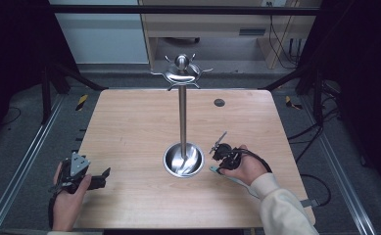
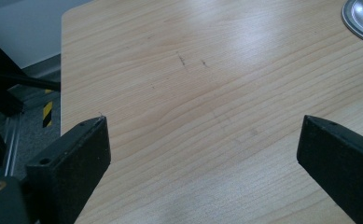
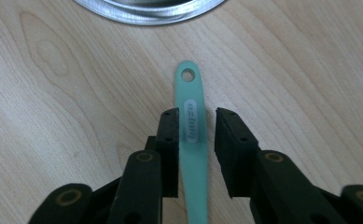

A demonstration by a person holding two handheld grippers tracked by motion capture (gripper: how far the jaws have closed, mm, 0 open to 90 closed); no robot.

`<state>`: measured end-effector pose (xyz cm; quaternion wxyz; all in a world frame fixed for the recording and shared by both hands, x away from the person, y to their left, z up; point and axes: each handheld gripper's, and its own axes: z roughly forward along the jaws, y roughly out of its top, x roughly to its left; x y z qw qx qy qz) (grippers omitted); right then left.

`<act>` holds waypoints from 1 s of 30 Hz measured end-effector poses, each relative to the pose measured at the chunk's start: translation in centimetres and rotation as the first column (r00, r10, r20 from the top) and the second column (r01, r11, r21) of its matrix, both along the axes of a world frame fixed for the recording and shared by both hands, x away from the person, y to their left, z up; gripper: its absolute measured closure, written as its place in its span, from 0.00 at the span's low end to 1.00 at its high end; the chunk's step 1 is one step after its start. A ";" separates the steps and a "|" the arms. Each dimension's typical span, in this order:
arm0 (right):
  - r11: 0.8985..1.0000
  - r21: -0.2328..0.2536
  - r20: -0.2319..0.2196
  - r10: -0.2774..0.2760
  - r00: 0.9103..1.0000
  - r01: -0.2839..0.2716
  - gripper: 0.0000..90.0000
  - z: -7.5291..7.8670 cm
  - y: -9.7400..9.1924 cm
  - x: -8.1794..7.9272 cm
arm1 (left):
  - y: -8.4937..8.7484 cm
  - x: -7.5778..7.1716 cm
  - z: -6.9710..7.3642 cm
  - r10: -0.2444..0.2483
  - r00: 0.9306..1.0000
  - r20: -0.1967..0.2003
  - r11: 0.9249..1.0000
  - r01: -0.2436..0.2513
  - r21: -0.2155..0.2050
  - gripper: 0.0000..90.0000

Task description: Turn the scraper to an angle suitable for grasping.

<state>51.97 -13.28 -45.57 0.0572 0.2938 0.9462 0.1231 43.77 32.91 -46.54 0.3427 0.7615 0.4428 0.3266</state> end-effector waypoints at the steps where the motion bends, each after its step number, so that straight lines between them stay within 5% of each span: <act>1: 1.000 0.000 -0.009 0.005 1.000 -0.005 0.77 -0.2 0.2 0.2 | 0.0 0.0 0.0 0.000 1.000 -0.001 1.000 0.000 0.000 0.03; 12: 1.000 -0.014 -0.043 0.004 0.999 -0.004 0.74 -0.9 0.4 0.7 | -0.1 0.1 -0.1 -0.003 1.000 0.000 1.000 0.003 0.002 0.03; 19: 1.000 -0.012 -0.059 0.013 0.998 -0.013 0.80 -1.1 0.5 0.9 | -0.2 0.1 -0.1 -0.004 1.000 -0.005 1.000 0.004 0.000 0.03; 25: 0.999 -0.019 -0.054 0.027 0.998 -0.028 0.83 -0.9 0.3 0.7 | -0.3 0.1 -0.2 -0.009 1.000 -0.004 1.000 0.009 0.000 0.03; 30: 1.000 0.030 -0.009 0.000 1.000 0.001 0.83 0.6 -0.6 0.2 | -0.2 0.0 -0.1 -0.003 1.000 0.000 1.000 0.003 -0.002 0.03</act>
